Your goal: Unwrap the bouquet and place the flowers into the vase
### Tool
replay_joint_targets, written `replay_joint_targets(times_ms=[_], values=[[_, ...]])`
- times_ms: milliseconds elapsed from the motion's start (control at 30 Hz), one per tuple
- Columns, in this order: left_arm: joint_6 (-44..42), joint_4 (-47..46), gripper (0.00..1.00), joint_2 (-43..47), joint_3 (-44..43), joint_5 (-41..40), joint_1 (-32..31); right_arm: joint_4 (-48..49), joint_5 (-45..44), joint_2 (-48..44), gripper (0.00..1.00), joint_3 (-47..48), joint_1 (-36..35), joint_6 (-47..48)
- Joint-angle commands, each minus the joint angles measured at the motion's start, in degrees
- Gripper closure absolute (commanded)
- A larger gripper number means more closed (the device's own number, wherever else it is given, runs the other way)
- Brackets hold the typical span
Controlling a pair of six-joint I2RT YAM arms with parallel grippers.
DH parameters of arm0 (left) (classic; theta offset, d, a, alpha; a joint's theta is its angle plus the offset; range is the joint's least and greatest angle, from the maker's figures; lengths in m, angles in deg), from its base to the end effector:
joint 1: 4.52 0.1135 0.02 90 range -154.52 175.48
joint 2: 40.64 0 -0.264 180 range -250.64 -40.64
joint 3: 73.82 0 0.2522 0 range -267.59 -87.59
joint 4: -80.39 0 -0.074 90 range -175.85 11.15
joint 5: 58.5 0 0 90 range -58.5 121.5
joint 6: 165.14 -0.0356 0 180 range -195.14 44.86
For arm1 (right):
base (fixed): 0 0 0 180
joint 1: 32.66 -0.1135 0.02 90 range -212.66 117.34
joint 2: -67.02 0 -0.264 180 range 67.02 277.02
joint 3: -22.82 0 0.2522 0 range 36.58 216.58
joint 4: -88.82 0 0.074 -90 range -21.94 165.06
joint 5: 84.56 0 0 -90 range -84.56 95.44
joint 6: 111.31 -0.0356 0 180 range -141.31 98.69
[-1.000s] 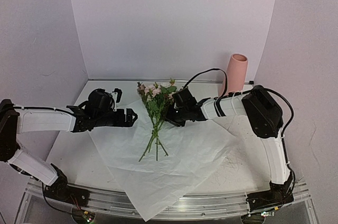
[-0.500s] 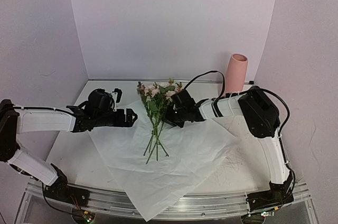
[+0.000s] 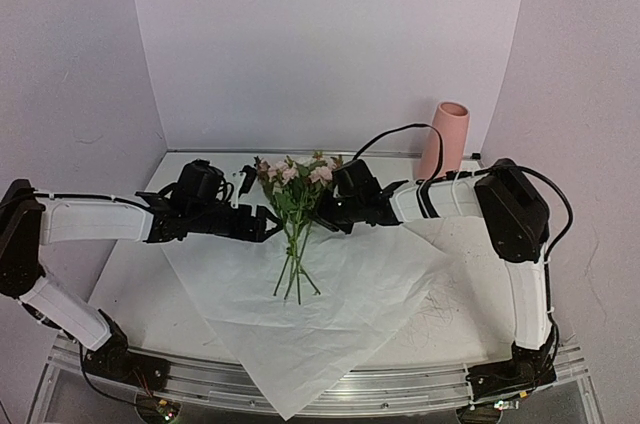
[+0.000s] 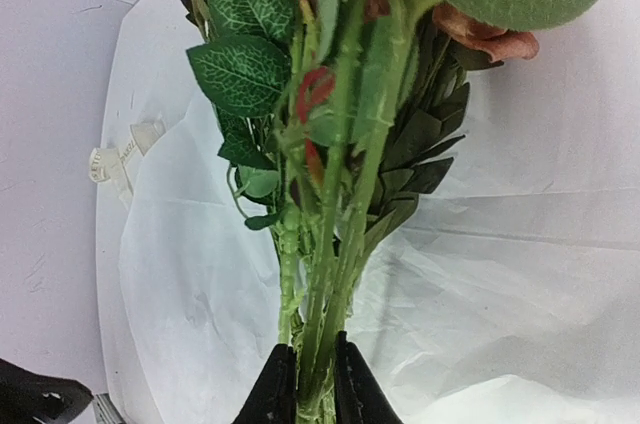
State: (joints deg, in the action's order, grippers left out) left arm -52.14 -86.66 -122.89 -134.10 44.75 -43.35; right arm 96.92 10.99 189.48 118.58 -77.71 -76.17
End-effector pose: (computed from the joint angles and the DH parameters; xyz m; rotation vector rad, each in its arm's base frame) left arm 0.2343 -0.1991 0.2185 0.4529 2.2499 -0.8420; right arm 0.3442 0.3497 0.1880 0.1070 2.1048 1.2243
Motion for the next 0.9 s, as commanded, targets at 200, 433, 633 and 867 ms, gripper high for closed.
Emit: replay_joint_targets(times_ms=[200,433,633,867], values=[[2.5,-2.5,0.25,-10.8,-7.5,5.7,-4.8,4.7,3.2,-2.5,0.78,-2.7,-0.3,-2.6],[5.1,-2.2,0.30,-16.4,-9.4,8.2,-4.9,7.2,5.1,-1.7,0.72,-5.1,-0.3,-4.2],[2.1,5.0,0.37,-18.9,-13.6,2.6,-6.5,7.3,0.5,-6.1,0.62,-9.6,-0.2,-1.6],[-2.3,14.1,0.62,-23.5,-22.5,-8.0,-9.1,9.5,-4.3,-12.7,0.65,-19.4,-0.1,-0.7]])
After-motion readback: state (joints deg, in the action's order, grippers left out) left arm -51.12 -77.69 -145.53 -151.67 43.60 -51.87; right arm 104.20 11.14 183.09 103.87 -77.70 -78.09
